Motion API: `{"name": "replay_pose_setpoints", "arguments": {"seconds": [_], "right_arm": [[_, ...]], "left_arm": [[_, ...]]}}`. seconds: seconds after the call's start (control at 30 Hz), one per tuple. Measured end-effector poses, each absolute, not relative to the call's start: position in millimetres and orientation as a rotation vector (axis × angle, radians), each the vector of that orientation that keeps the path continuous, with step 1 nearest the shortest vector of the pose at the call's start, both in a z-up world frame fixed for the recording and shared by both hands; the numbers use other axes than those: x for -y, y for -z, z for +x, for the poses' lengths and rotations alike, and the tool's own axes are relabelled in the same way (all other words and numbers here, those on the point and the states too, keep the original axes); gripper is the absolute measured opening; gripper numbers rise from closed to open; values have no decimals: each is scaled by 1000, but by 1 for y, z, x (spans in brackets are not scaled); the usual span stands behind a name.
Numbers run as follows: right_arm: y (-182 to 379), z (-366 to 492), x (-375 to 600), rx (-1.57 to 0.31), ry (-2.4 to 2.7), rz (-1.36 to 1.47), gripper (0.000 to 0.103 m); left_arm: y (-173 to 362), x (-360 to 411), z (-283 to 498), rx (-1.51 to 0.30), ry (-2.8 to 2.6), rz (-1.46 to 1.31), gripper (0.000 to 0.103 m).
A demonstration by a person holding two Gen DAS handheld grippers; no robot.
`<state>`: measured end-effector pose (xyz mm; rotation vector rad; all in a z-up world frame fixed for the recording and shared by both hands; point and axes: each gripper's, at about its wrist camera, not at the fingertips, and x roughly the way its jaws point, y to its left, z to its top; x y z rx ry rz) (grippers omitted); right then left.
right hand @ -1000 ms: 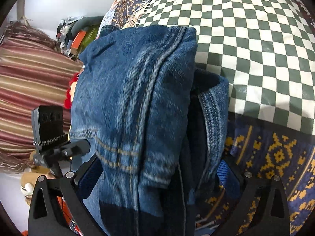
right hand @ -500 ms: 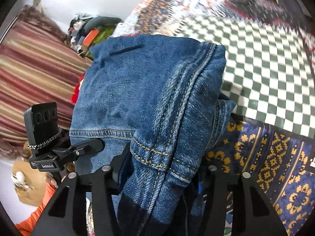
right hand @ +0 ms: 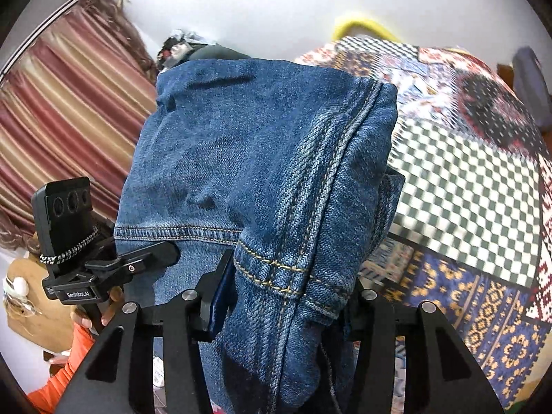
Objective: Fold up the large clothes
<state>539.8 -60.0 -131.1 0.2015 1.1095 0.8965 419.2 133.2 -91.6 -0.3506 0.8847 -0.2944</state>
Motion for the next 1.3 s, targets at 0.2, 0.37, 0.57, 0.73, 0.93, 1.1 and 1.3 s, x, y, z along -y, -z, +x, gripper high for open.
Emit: {"name": "replay_pose_setpoints", "arguments": {"seconds": [0.2,0.37,0.57,0.73,0.93,1.1,1.3], "right_arm": [[128,527,18,-1120,-925,183,47],[151,519,-18,-1177,-935,159,47],[194,515,-57,-1281,-923,139,47],[239,516,-81,-1379,-911,112,47],[267,520,-98,-1399,-906,69,47],[279,524,-107,-1410,-900,46,58],[272,511,-102,-1405,-900,-6,66]], "left_arm": [[94,-170,398,-884,257,-369,63],[114,-199,384,-924,232,-412,63],[157,-229,372,-999,216,-476,63],[199,-247,366,-1066,210,-519,63],[257,-273,368,-1132,218,-684,67],[281,-282,359,-1132,193,-738,77],[257,-273,340,-1122,75,-581,80]]}}
